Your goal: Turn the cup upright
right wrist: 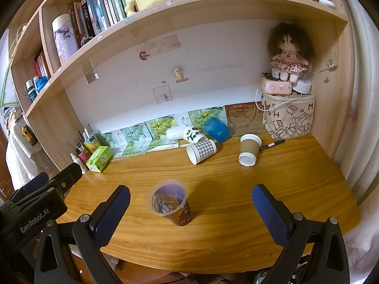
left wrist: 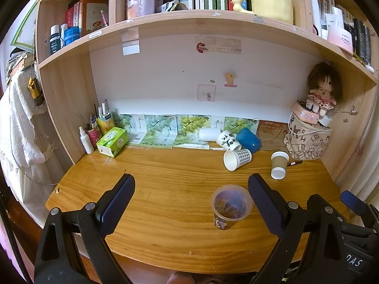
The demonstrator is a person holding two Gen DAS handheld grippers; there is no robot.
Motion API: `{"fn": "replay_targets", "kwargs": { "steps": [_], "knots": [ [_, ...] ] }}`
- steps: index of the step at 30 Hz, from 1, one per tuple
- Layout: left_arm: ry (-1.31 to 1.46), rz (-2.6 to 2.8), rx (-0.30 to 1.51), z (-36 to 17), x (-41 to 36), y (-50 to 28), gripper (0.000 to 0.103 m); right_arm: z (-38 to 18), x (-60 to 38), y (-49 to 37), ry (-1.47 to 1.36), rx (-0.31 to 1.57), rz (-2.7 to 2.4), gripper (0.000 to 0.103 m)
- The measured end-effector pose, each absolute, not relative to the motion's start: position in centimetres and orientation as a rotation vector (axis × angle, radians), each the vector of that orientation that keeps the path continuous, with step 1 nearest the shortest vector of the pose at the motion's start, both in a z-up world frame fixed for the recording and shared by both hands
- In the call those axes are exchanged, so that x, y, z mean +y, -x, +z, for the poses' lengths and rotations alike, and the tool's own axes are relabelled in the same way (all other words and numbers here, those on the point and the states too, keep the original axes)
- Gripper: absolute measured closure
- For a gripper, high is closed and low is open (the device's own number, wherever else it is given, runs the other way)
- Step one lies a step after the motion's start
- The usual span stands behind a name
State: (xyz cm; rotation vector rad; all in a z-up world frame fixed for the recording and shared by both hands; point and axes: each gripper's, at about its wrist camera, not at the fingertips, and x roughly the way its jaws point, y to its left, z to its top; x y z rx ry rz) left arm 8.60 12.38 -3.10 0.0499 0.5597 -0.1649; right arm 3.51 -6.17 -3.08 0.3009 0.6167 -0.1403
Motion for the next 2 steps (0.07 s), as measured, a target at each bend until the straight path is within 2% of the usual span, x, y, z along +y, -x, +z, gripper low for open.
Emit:
{"fn": "replay_targets", "kwargs": {
  "steps": [2],
  "knots": [
    [-0.047,-0.164,0.562,-3.10,12.49,-8.64,0.006,-3.16,-6.18,-3.59,-0.302,0.619,-0.138,0.000]
  ]
}}
